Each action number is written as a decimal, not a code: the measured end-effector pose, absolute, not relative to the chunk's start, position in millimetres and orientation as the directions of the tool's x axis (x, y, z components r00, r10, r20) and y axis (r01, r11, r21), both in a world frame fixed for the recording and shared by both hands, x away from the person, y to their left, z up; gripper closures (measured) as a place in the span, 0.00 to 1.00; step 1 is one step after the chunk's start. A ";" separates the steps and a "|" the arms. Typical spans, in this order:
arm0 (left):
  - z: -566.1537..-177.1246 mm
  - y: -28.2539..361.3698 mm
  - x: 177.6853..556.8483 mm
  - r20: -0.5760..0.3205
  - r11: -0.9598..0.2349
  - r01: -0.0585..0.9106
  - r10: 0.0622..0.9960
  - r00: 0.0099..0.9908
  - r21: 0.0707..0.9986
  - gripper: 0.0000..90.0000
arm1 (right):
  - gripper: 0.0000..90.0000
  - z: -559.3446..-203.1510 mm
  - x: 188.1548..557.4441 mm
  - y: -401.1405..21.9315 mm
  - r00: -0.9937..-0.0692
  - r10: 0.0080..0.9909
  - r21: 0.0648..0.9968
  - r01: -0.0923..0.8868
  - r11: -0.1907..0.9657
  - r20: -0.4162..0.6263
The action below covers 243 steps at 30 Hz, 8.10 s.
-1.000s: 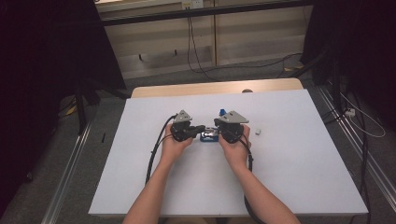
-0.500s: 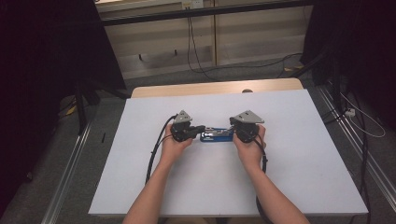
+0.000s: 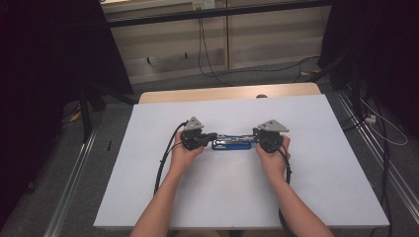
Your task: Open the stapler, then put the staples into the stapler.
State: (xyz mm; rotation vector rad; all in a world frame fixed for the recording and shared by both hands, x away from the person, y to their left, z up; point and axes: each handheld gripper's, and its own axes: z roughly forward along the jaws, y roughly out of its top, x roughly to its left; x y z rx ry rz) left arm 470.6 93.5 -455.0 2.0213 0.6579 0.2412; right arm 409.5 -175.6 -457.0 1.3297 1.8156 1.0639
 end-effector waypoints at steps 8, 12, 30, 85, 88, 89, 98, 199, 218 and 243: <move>-454.8 93.3 470.0 -0.085 -0.398 0.346 0.545 0.834 0.850 1.00 | 1.00 -450.8 410.7 -176.3 -0.303 0.952 0.880 0.443 0.171 -0.033; -453.0 90.9 467.8 -0.063 -0.410 0.337 0.553 0.831 0.848 1.00 | 1.00 -441.2 409.6 -183.7 -0.319 0.946 0.880 0.432 0.198 -0.056; -435.5 104.9 467.4 -0.204 -0.285 0.435 0.587 0.784 0.854 0.54 | 0.72 -432.5 382.4 -237.6 -0.309 0.949 0.873 0.447 0.198 -0.057; -416.1 138.5 452.5 -0.213 -0.275 0.504 0.670 0.711 0.818 0.18 | 0.70 -467.5 424.9 -265.8 -0.576 0.817 0.756 0.537 0.373 0.006; -414.9 139.8 452.5 -0.217 -0.264 0.503 0.672 0.708 0.823 0.17 | 0.73 -467.2 425.5 -265.3 -0.575 0.818 0.756 0.540 0.370 0.010; -414.9 139.8 452.5 -0.217 -0.264 0.503 0.672 0.708 0.823 0.17 | 0.73 -467.2 425.5 -265.3 -0.575 0.818 0.756 0.540 0.370 0.010; -413.1 144.6 452.9 -0.211 -0.261 0.502 0.681 0.701 0.825 0.16 | 0.76 -465.6 418.5 -266.9 -0.560 0.829 0.750 0.552 0.364 0.009; -403.8 157.8 441.7 -0.199 -0.243 0.493 0.703 0.683 0.836 0.13 | 0.89 -462.5 350.2 -219.0 -0.749 0.661 0.742 0.468 0.479 0.046; -401.7 163.3 436.1 -0.199 -0.241 0.476 0.686 0.700 0.846 0.05 | 0.89 -440.0 373.9 -215.7 -0.756 0.651 0.777 0.449 0.441 0.068; -406.1 173.5 423.8 -0.186 -0.272 0.458 0.654 0.733 0.846 0.06 | 0.89 -402.6 408.6 -199.3 -0.786 0.618 0.799 0.374 0.470 0.004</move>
